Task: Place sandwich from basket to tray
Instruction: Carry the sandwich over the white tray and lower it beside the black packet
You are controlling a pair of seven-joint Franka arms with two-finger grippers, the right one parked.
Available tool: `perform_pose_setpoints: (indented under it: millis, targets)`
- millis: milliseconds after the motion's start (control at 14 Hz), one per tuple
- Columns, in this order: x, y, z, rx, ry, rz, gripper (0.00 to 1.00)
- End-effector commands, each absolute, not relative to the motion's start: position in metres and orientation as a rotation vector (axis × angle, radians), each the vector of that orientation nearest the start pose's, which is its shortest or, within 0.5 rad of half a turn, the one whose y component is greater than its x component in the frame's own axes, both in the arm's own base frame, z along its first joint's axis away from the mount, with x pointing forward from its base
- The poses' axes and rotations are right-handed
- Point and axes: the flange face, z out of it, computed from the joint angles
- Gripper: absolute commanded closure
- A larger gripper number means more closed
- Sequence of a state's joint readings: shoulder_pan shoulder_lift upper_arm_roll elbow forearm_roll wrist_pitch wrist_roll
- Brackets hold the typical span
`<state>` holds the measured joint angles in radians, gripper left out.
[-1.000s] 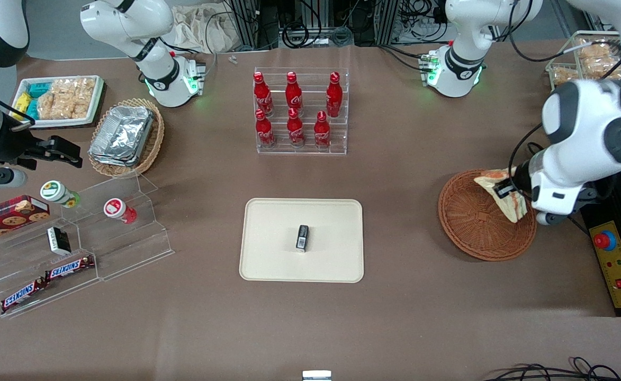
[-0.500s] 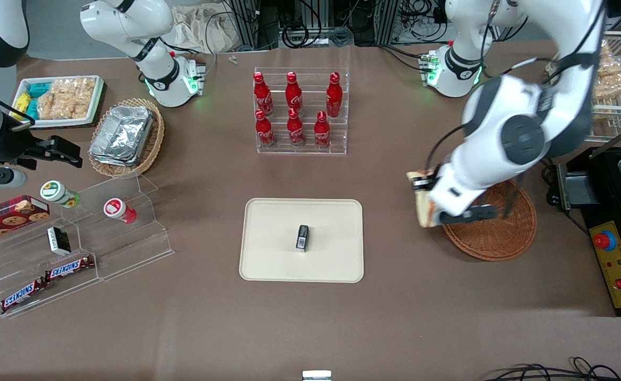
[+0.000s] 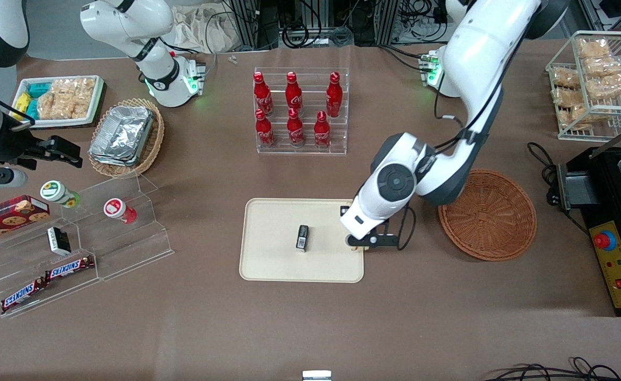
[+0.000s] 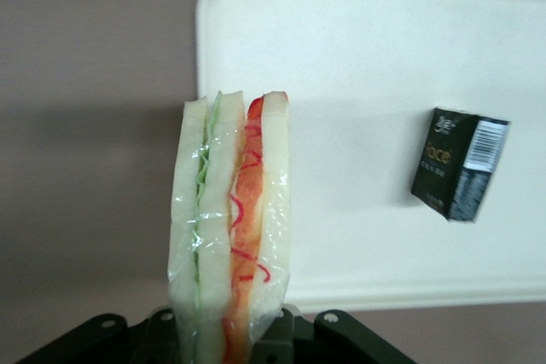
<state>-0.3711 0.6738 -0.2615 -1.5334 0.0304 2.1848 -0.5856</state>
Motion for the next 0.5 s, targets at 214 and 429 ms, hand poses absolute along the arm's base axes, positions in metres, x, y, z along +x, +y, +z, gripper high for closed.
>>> perform_pose_setpoints:
  millis: [214, 429]
  targets:
    - [0.596, -0.406, 0.219, -3.214, 0.096, -0.011, 0.29]
    - [0.599, -0.404, 0.225, -3.194, 0.145, -0.079, 0.00]
